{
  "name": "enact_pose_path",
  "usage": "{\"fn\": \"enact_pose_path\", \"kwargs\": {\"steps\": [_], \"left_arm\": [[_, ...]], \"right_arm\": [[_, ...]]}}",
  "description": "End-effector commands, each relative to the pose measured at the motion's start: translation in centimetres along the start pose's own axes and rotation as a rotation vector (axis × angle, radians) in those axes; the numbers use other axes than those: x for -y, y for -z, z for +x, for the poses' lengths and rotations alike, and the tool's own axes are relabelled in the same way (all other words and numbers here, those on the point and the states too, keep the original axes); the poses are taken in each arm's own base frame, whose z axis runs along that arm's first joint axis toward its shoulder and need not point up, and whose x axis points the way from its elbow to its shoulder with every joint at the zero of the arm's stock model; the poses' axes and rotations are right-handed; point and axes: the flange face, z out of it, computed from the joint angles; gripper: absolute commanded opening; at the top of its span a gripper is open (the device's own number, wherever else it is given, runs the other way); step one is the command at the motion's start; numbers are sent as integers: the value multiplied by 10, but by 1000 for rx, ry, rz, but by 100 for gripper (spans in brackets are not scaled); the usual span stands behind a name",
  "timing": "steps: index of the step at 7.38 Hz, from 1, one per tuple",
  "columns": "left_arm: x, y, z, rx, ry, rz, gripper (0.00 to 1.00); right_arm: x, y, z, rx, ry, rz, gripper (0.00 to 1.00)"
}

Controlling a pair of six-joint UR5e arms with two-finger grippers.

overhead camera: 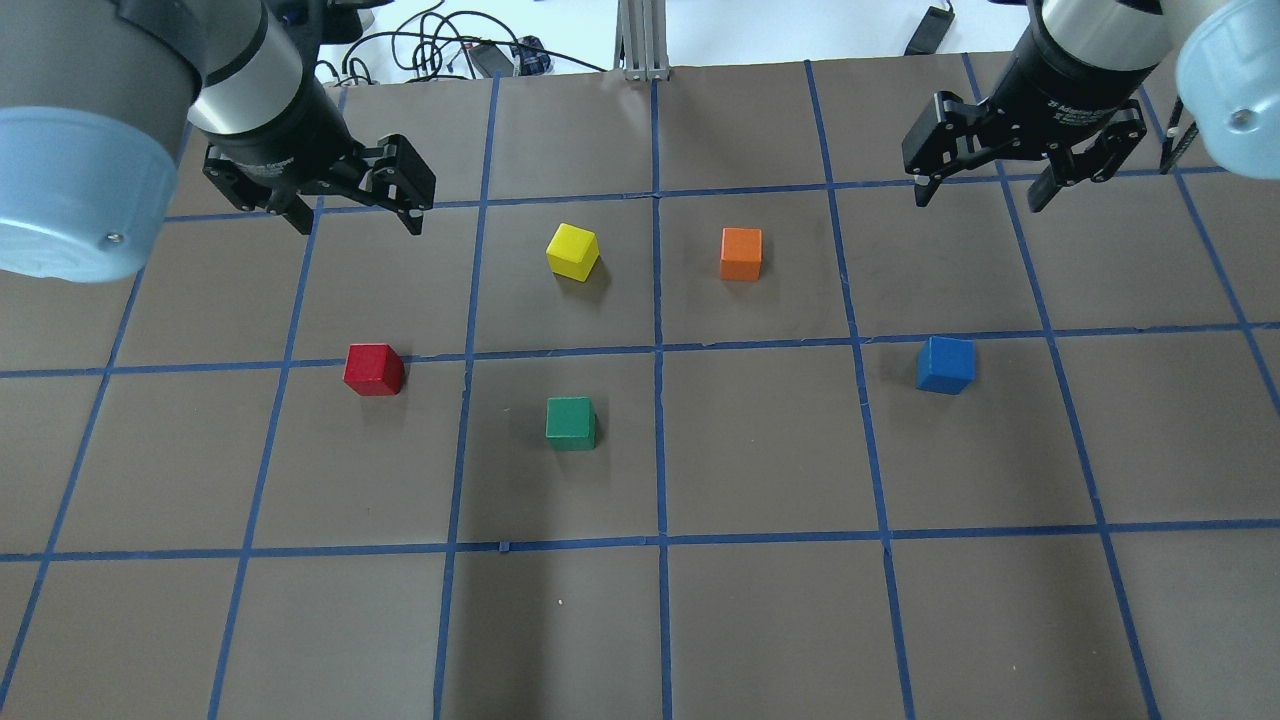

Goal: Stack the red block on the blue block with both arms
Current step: 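Lower the left gripper over the red cube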

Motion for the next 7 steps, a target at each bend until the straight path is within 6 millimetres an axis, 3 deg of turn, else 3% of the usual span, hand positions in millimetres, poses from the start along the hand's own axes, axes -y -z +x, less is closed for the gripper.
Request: {"fn": "enact_pose_path", "kwargs": {"steps": [1,4,5,7], "left_arm": [[-3,-6,1,-7,0,-13,100],[4,-3,-1,-11,3,-12,100],[9,-3,-11,-26,24,-13,100],[9,-32,-27,-31,24,-58,100]], "right_arm": [[0,0,0,1,-1,0,100],[-3,-5,-7,6,-15,-10,100],[-2,-6,-7,2,-6,-11,100],[-3,-4,-6,-2,-7,-8,100]]}}
